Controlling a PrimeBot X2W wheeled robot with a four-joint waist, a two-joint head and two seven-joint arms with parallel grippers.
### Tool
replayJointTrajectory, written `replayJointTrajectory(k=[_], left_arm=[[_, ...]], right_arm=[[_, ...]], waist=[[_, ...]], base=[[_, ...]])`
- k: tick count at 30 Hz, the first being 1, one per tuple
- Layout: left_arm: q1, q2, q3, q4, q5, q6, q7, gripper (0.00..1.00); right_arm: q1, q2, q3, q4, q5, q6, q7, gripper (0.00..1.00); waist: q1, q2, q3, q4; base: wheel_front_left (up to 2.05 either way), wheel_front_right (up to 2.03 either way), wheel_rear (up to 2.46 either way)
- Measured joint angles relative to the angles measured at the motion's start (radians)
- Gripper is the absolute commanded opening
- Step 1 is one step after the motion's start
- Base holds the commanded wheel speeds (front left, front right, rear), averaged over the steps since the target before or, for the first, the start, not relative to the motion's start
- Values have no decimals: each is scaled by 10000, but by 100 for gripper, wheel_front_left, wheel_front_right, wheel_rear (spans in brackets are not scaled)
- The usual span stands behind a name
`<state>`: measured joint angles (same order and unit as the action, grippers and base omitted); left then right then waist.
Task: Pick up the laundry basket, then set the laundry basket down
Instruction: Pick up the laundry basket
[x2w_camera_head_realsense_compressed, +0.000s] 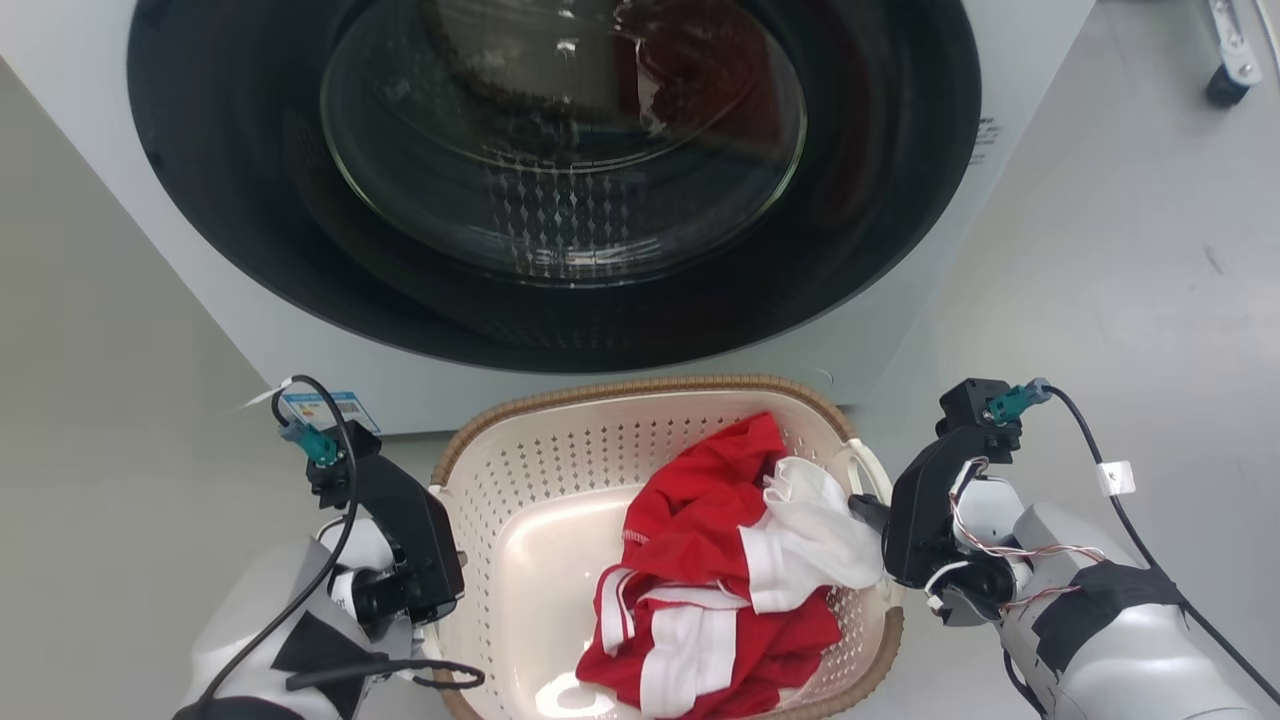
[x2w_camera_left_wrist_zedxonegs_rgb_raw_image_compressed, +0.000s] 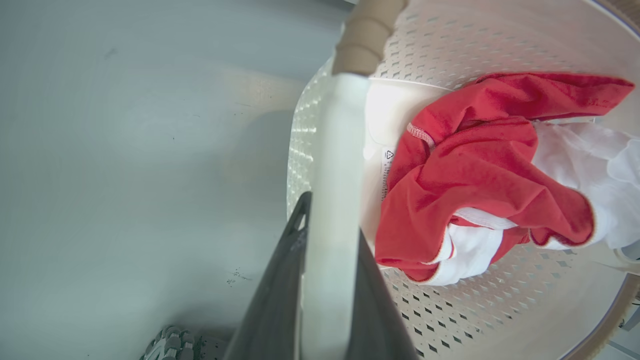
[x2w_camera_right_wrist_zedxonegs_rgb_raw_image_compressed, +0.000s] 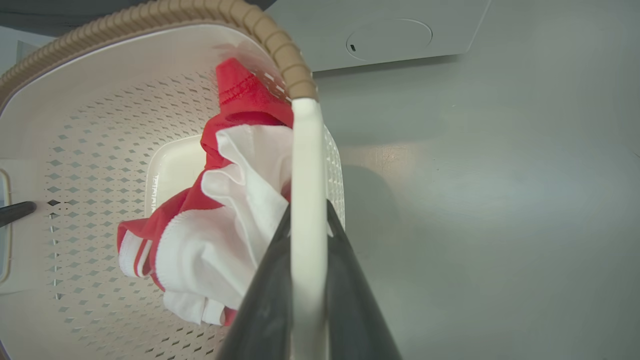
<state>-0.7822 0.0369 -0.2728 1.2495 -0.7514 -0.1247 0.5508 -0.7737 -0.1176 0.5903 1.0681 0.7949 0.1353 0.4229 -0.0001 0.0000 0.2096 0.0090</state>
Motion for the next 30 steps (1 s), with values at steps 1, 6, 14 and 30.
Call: replayJointTrajectory(k=[1,6,14,30], left_arm=[[38,8,0,2,-42,0,50,0],[190,31,0,46,-132,0,286,0],[544,77,-29,81,-399,0,474,0],[896,134,-127,109,-487,0,635,0]], right_arm=[[29,2,-2,29,102,0,73,0],[91,25,4,159,387,13,439,0],[274,98,44,380,729,15,775,0],[518,192,188,535,1039,15,1041,0]], waist=[[0,0,-98,-2],[0,0,-581,-13],[0,-1,-1287,-64],[0,-1,-1958,-189]], base=[[0,0,0],[0,0,0],[0,0,0],[0,0,0]])
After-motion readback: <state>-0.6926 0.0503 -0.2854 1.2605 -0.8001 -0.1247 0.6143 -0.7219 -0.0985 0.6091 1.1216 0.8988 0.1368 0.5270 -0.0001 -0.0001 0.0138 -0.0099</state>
